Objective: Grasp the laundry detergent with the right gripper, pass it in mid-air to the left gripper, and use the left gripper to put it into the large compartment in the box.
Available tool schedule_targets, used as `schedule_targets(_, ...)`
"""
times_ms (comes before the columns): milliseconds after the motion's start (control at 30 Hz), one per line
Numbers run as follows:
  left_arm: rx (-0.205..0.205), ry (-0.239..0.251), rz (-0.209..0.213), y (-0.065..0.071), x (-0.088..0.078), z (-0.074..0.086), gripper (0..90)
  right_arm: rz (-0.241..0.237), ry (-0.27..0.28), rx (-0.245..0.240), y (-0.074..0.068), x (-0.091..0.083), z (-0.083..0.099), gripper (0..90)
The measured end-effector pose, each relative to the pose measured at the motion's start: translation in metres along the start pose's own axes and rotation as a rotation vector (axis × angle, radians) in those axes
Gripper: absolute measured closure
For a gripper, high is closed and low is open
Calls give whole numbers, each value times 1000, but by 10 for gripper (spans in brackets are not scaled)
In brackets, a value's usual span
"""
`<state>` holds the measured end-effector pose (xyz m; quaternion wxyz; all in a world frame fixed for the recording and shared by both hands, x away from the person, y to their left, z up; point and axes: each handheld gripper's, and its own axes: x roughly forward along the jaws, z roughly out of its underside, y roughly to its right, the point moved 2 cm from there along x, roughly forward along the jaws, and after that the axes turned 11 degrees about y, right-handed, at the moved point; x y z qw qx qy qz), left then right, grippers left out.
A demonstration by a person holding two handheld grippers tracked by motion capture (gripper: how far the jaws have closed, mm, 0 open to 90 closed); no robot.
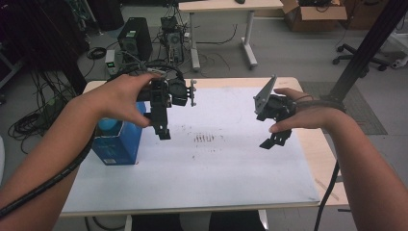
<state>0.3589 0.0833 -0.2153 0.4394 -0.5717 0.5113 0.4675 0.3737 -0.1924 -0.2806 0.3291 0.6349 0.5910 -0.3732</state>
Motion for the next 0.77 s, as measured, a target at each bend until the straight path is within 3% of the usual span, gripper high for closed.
schedule_targets(767, -6, 17, 3, 5, -1, 4, 1, -6, 14, 4, -4, 1, -3, 31)
